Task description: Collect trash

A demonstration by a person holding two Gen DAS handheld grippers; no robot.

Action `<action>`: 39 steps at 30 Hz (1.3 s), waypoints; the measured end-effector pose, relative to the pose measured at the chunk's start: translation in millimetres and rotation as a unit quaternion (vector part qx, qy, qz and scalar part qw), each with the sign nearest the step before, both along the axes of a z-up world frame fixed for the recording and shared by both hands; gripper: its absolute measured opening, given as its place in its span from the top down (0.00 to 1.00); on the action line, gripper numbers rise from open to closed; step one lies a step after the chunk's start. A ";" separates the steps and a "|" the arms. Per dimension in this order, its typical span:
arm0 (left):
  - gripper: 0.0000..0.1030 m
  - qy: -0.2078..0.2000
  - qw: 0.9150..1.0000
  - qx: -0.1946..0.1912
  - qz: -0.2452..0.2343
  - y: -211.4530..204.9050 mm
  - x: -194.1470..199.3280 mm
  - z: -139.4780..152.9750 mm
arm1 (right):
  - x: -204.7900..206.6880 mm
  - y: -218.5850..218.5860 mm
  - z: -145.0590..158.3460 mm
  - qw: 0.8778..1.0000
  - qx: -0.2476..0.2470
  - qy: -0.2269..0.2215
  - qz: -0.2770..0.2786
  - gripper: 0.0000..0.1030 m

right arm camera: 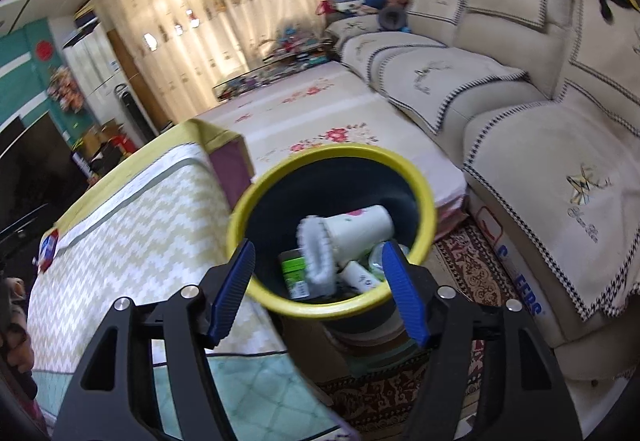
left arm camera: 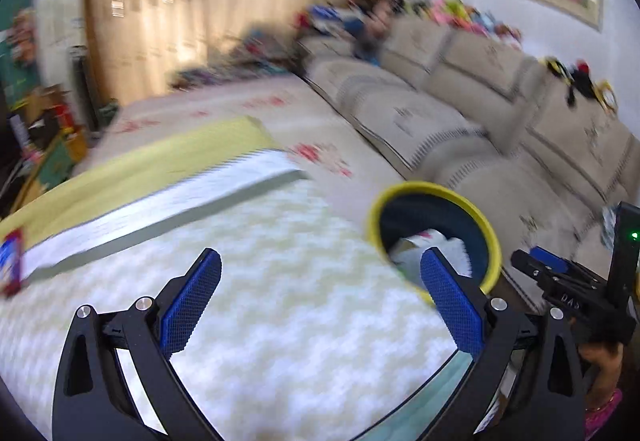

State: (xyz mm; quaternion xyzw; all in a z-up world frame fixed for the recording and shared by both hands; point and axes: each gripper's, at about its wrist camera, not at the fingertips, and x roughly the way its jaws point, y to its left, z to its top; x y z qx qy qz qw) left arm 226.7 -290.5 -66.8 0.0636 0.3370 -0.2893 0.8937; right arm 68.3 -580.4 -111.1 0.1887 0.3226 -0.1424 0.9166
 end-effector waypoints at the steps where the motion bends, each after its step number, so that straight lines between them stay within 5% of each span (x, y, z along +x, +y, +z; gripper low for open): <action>1: 0.05 -0.013 1.000 -0.004 0.019 21.3 -7.8 3.1 | 0.2 5.9 2.7 1.000 -0.004 -0.002 0.007 0.36; 10: 0.05 -0.070 0.980 -0.022 0.183 182.0 -71.8 26.9 | -1.1 81.5 42.2 0.994 -0.070 -0.029 0.081 0.24; 16: 0.05 -0.094 0.970 -0.038 0.221 240.4 -122.2 40.8 | -18.3 120.2 65.1 0.987 -0.114 -0.047 0.104 0.14; 27: 0.05 -0.100 0.972 -0.082 0.198 257.6 -189.7 48.5 | -66.4 153.8 86.7 0.979 -0.148 -0.077 0.117 0.07; 39: 0.05 -0.119 0.966 -0.064 0.223 259.2 -200.7 45.3 | -66.5 151.4 87.3 0.982 -0.127 -0.090 0.107 0.07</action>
